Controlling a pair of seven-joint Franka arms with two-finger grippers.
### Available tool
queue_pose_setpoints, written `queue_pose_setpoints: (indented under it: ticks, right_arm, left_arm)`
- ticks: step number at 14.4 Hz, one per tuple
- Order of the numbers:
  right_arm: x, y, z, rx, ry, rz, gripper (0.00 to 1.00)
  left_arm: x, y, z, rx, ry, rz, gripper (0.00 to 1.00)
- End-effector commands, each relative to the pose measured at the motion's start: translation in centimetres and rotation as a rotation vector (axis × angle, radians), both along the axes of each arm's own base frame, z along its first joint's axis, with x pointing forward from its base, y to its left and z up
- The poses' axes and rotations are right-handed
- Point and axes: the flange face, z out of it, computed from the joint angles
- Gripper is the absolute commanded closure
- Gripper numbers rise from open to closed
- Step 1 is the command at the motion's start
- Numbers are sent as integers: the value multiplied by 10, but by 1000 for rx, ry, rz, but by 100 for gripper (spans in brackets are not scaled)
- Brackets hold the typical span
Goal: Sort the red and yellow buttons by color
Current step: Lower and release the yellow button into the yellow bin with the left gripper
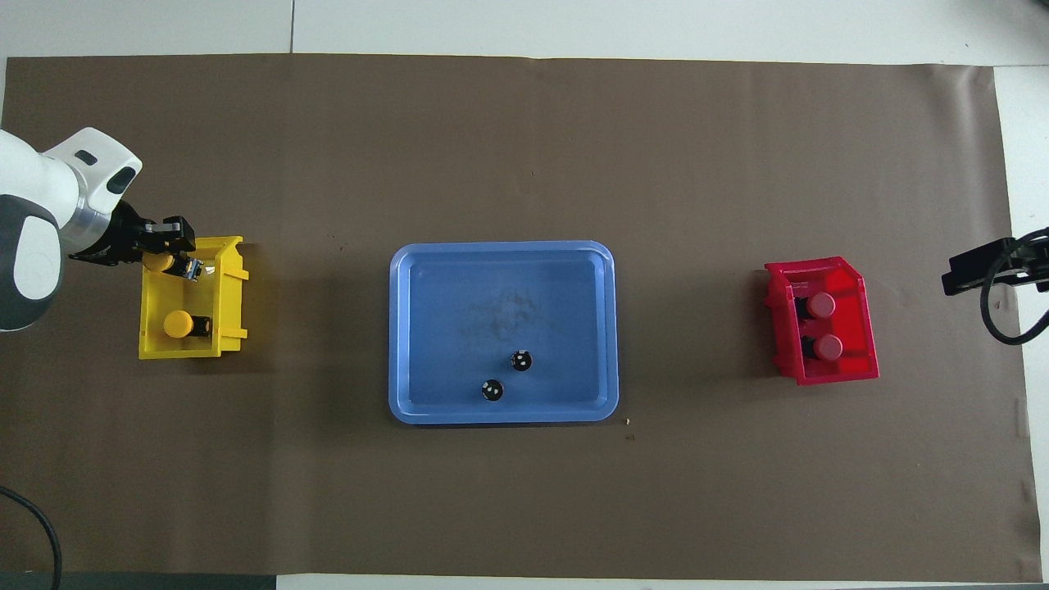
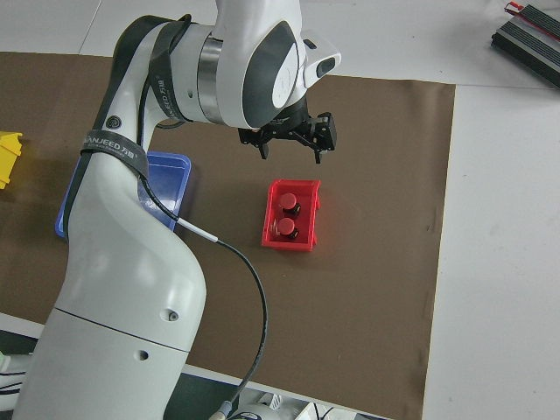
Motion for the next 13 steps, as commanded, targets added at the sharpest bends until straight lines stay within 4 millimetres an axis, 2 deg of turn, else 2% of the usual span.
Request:
queue_pose_setpoints:
  ticks: [1,4,10,13]
  right_arm:
    - [-4,0,2,3,-7,-10,0]
    - [-4,0,2,3,-7,-10,0]
    - [-4,0,2,3,-7,-10,0]
    - [-4,0,2,3,-7,-10,0]
  left_arm:
    - [-12,7,-10,20,-27,-6,93]
    - [-19,22,-33,20,-25,19,93]
    - [-24,21,-51,18,-31,37,92]
    - [-25,14,-52,17,-32,35,91]
